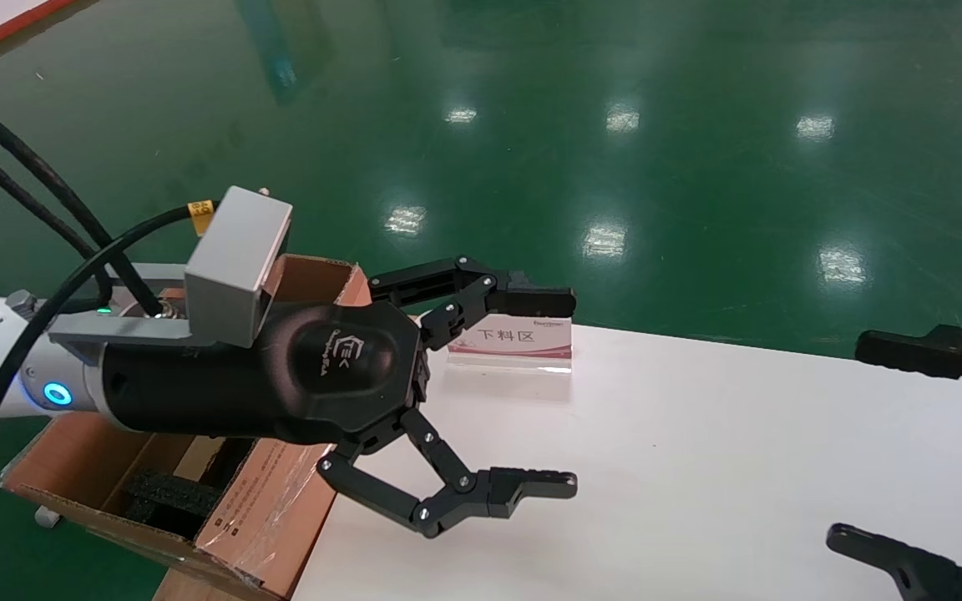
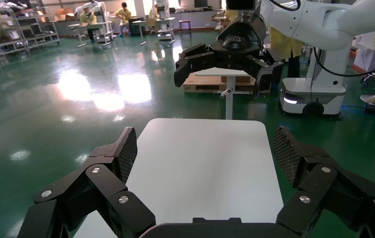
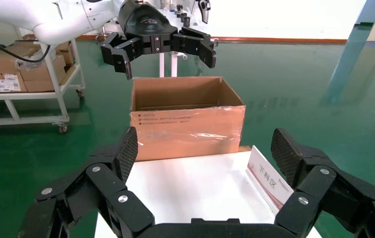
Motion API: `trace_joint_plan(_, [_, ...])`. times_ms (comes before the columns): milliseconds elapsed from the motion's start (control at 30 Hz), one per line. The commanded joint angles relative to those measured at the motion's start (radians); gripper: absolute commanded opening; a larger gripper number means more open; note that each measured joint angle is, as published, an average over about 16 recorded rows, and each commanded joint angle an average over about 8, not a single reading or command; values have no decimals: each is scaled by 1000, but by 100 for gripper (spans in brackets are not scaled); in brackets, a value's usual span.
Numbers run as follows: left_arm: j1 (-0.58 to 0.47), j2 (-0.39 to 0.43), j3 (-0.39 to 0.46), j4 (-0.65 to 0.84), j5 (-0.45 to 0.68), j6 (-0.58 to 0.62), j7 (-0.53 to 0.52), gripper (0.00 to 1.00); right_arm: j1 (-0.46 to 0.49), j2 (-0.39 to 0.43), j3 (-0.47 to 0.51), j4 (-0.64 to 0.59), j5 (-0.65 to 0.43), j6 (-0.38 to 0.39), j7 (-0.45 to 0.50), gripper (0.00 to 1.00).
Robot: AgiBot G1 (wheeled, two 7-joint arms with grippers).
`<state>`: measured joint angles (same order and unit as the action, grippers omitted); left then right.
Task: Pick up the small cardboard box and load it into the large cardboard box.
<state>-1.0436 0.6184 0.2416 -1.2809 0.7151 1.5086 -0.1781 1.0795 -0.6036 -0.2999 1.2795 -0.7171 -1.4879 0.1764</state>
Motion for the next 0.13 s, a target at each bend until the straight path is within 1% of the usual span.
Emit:
trace_joint_plan(33, [0, 0, 0, 0, 0, 0, 0, 100, 0, -1, 1, 0, -1, -1, 1, 100])
trace_joint_plan(133, [0, 0, 1, 0, 0, 0, 0, 100, 0, -1, 2, 0, -1, -1, 1, 100])
